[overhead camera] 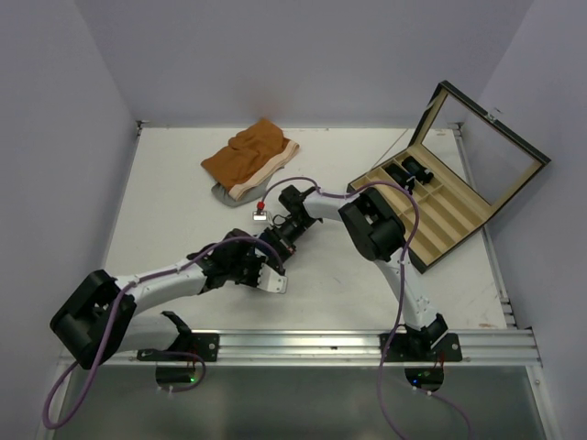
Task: Roll the underwear
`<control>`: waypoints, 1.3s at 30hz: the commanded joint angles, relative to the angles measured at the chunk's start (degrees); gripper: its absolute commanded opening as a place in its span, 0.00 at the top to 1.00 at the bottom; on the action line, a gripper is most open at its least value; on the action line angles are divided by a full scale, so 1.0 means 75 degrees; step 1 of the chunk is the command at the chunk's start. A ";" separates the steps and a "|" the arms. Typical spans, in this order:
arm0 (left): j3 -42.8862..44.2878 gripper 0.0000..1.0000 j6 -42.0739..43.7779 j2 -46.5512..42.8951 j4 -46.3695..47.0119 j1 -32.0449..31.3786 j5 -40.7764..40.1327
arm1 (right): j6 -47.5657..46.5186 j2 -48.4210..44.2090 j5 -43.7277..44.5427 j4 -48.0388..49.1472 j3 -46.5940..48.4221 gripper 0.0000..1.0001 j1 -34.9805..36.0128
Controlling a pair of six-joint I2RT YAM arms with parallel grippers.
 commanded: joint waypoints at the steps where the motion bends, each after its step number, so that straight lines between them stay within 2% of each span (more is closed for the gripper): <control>1: -0.0036 0.83 -0.0095 0.0263 -0.0422 -0.0094 -0.0245 | -0.0334 0.0437 0.1892 -0.0111 -0.0200 0.99 0.0021; 4: 0.0326 0.96 -0.0118 0.0485 -0.1288 -0.0094 0.0036 | -0.0170 0.0157 0.2160 0.0087 -0.0282 0.89 0.0021; 5: 0.0444 0.99 -0.0165 0.0625 -0.1766 -0.0094 0.0199 | 0.0062 0.0040 0.2266 0.0181 -0.0328 0.73 -0.0002; 6: 0.0538 1.00 -0.0258 0.0696 -0.1992 -0.0094 0.0282 | 0.0146 -0.0228 0.2325 0.0251 -0.0364 0.67 -0.0003; 8: 0.0737 1.00 -0.0317 0.0836 -0.2553 -0.0106 0.0516 | 0.0495 -0.0534 0.2571 0.0474 -0.0446 0.55 -0.0142; 10: 0.0878 1.00 -0.0364 0.1000 -0.2941 -0.0094 0.0715 | 0.0778 -0.1073 0.2724 0.0848 -0.0632 0.50 -0.0283; 13: 0.1019 1.00 -0.0458 0.1468 -0.3481 -0.0083 0.1113 | 0.1189 -0.1671 0.2935 0.1107 -0.0727 0.30 -0.0681; 17: 0.1171 1.00 -0.0564 0.1855 -0.3622 0.0034 0.1407 | 0.1611 -0.2293 0.3297 0.1459 -0.0915 0.16 -0.1091; 20: 0.1545 1.00 -0.0494 0.2383 -0.3996 0.0291 0.1746 | 0.1751 -0.2656 0.3532 0.1646 -0.1020 0.17 -0.1500; 23: 0.2154 1.00 -0.0295 0.3167 -0.4582 0.0899 0.2144 | 0.1799 -0.2973 0.3615 0.1729 -0.1114 0.19 -0.1970; 27: 0.3302 1.00 -0.0072 0.4514 -0.5590 0.1802 0.2743 | 0.1261 -0.3511 0.3475 0.1425 -0.1137 0.29 -0.2369; 32: 0.5095 1.00 0.0465 0.6670 -0.7182 0.2657 0.3551 | 0.0218 -0.4459 0.3217 0.1026 -0.1418 0.42 -0.2381; 36: 0.6396 1.00 0.0842 0.8169 -0.8390 0.3116 0.4102 | -0.0333 -0.4871 0.3064 0.0745 -0.1606 0.57 -0.2125; 39: 0.7123 1.00 0.0971 0.8803 -0.8917 0.3257 0.4267 | -0.1024 -0.5082 0.3052 0.0534 -0.1641 0.58 -0.1646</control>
